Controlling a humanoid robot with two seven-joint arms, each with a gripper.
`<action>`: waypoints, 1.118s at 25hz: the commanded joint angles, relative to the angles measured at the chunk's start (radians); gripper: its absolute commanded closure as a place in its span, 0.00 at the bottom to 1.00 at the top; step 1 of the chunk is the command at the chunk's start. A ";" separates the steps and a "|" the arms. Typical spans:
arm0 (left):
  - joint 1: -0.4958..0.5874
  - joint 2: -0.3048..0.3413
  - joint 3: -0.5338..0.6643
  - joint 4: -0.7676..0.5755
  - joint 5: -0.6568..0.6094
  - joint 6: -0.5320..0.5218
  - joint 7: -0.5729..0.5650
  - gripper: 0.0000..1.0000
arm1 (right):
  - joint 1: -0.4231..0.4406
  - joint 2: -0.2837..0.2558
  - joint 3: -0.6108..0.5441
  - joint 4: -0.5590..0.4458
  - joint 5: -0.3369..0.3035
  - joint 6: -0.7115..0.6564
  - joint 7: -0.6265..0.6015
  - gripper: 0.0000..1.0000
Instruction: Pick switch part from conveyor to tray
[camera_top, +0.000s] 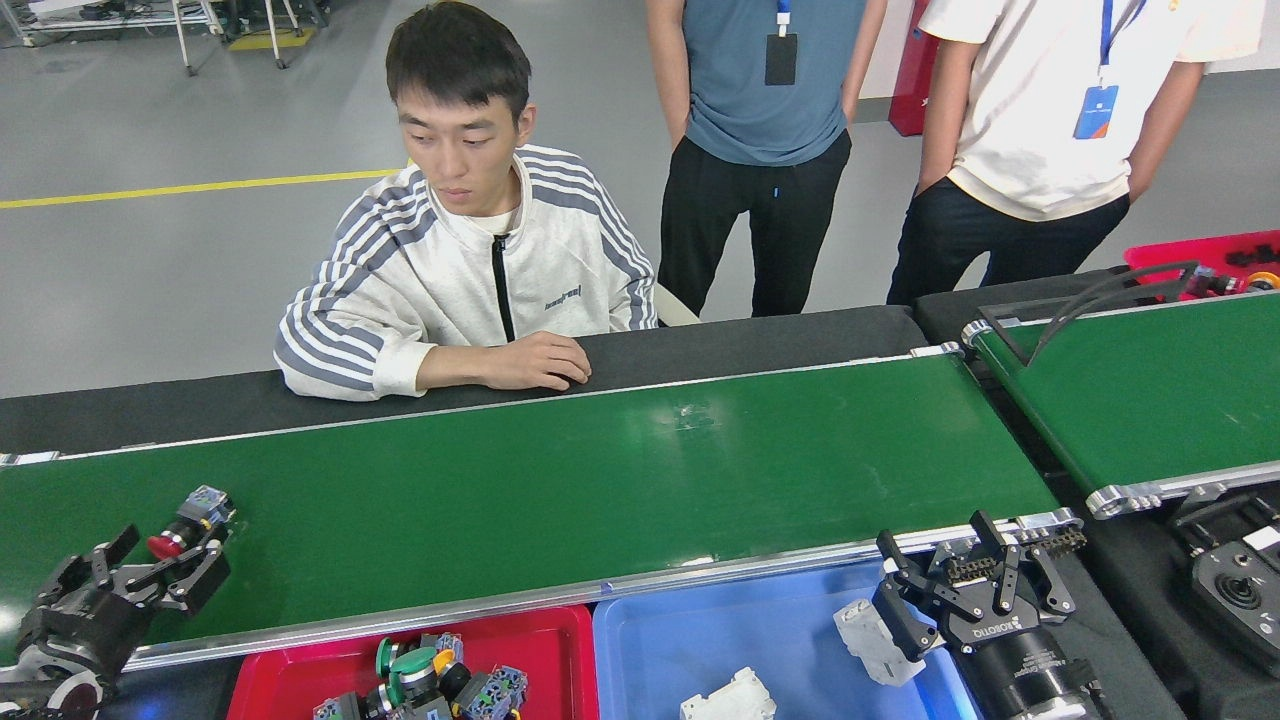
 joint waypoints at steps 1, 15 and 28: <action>-0.017 0.016 0.002 0.005 0.010 0.021 0.027 0.49 | -0.006 -0.008 0.008 -0.010 -0.002 -0.015 0.001 0.01; 0.313 -0.148 0.000 -0.512 0.062 -0.236 0.050 0.85 | 0.002 -0.006 -0.002 0.008 -0.005 -0.007 0.001 0.01; 0.429 -0.299 -0.107 -0.754 0.034 -0.114 0.015 0.00 | 0.008 0.000 -0.092 0.013 -0.005 -0.001 0.001 0.01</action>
